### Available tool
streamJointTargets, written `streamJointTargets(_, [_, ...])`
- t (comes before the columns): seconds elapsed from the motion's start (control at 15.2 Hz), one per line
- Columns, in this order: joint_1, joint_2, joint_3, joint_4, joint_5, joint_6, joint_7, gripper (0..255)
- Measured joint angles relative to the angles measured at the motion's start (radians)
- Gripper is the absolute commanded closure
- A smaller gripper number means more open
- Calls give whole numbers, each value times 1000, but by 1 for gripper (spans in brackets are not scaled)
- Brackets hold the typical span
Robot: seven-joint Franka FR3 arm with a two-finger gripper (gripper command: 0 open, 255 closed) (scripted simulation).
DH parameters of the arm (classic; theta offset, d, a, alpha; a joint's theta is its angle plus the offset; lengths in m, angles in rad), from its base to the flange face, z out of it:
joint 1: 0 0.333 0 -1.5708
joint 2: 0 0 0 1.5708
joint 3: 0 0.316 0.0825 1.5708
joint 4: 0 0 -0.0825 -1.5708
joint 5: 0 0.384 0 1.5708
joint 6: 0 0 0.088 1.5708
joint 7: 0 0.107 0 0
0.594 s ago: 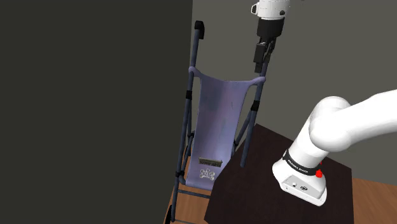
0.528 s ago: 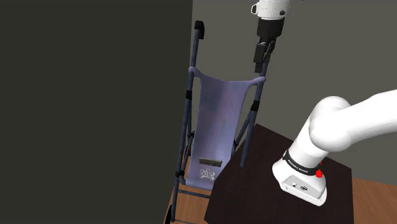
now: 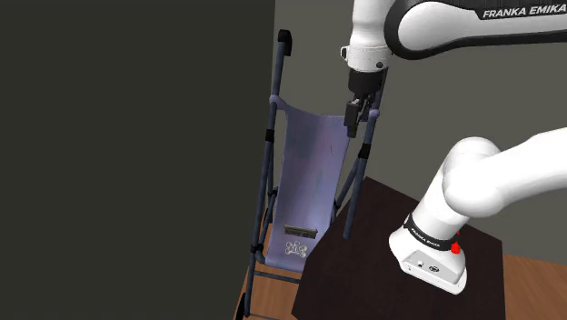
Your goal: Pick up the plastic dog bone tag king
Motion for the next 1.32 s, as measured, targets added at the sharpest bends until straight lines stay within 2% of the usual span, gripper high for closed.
streamJointTargets(0.46, [46,71,107,-165,58,231,102,0])
streamJointTargets(0.99, [66,289,241,-259,83,536,231,0])
streamJointTargets(1.32, [32,517,348,-259,18,750,367,0])
